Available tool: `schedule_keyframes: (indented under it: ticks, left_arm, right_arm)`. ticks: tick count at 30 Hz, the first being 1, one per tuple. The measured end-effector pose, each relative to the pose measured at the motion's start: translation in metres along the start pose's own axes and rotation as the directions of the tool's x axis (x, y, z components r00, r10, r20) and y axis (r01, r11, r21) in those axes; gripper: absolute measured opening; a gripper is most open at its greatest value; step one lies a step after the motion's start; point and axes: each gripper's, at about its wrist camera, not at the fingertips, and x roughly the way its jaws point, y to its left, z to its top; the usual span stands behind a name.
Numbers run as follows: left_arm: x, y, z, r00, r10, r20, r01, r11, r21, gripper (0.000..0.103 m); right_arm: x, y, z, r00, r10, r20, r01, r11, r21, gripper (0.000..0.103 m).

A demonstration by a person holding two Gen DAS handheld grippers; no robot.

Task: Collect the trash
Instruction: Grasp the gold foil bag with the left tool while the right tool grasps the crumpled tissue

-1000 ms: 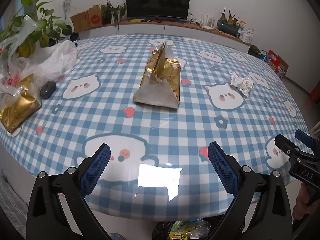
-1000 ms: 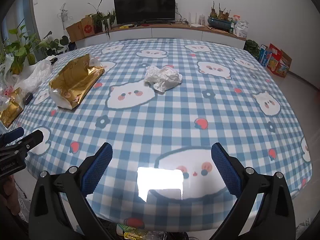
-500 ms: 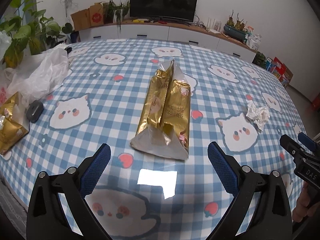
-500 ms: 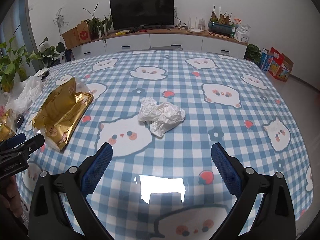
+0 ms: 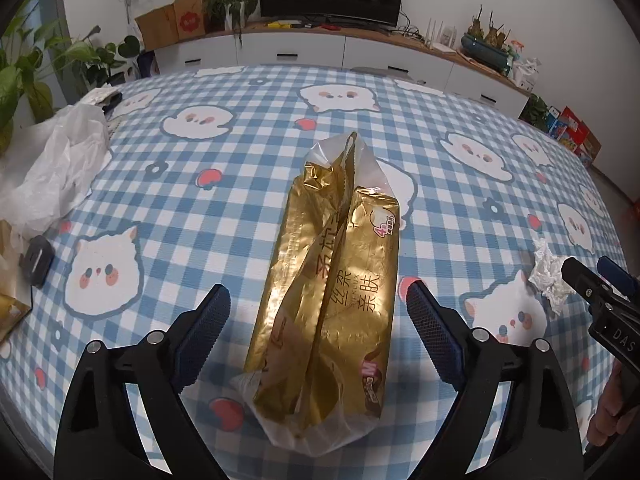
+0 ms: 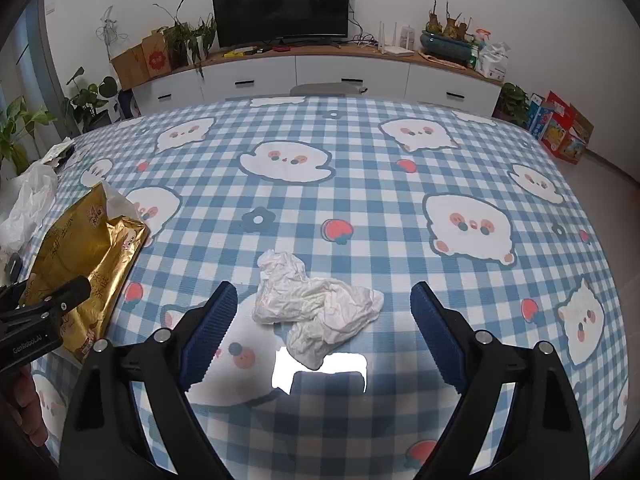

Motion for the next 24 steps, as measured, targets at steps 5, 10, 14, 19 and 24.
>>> schedule_keyframes:
  ticks: [5, 10, 14, 19, 24]
  left_arm:
    - [0.016, -0.006, 0.01, 1.0, 0.011, -0.026, -0.011, 1.0, 0.019, 0.074]
    - [0.023, -0.012, 0.014, 0.999, 0.012, -0.039, -0.011, 1.0, 0.024, 0.061]
    - [0.027, -0.016, 0.012, 0.998, 0.027, -0.05, -0.026, 0.999, 0.031, 0.046]
    - [0.027, -0.017, 0.011, 0.998, 0.041, -0.048, -0.039, 0.998, 0.047, 0.024]
    - [0.027, -0.018, 0.01, 0.997, 0.059, -0.045, -0.056, 0.997, 0.061, 0.015]
  right_arm:
    - [0.02, -0.002, 0.003, 0.999, 0.001, -0.039, -0.001, 1.0, 0.003, 0.071]
    - [0.031, -0.005, 0.001, 0.998, 0.007, -0.06, -0.007, 1.0, 0.015, 0.06]
    - [0.033, -0.002, 0.0, 0.997, 0.017, -0.073, -0.017, 1.0, 0.01, 0.048]
    - [0.036, 0.0, -0.001, 0.996, 0.027, -0.09, -0.026, 1.0, 0.01, 0.037]
    - [0.038, 0.001, -0.001, 0.995, 0.025, -0.095, -0.025, 1.0, 0.006, 0.025]
